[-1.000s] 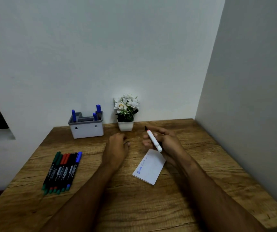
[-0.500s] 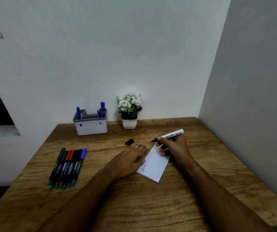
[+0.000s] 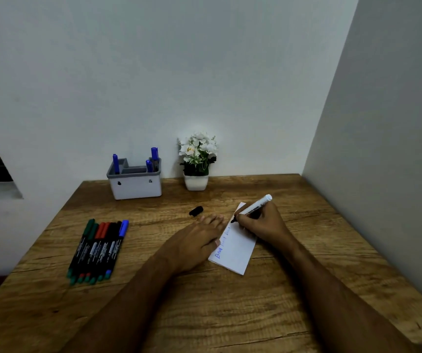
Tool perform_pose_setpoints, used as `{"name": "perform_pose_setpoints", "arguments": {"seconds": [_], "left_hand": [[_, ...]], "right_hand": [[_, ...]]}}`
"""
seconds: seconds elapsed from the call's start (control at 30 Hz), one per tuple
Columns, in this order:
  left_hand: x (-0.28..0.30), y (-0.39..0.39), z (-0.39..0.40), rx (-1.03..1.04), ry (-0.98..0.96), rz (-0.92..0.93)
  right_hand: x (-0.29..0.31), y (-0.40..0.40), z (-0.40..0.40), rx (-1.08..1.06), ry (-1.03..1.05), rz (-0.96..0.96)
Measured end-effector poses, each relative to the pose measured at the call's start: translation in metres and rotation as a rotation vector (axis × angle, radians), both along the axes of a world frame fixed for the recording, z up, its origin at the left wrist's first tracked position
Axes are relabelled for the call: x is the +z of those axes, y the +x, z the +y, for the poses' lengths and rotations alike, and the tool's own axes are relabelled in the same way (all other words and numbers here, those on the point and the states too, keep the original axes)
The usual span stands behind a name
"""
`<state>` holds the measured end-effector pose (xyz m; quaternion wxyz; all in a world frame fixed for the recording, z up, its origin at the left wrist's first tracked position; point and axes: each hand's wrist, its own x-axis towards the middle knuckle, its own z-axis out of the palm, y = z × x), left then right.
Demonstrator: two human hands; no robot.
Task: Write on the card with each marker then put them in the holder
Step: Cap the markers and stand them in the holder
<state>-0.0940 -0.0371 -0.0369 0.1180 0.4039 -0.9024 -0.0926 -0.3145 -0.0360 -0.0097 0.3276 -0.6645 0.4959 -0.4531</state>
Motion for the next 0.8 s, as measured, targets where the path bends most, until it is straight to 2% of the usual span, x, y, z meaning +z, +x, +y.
{"name": "perform_pose_setpoints", "arguments": {"seconds": [0.47, 0.8], "left_hand": [[0.0016, 0.0006, 0.0019, -0.018, 0.014, 0.025], [0.0018, 0.0003, 0.0016, -0.008, 0.017, 0.022]], "right_hand": [[-0.0071, 0.0019, -0.0038, -0.002, -0.003, 0.137], [-0.0058, 0.0032, -0.0022, -0.049, 0.003, 0.155]]}}
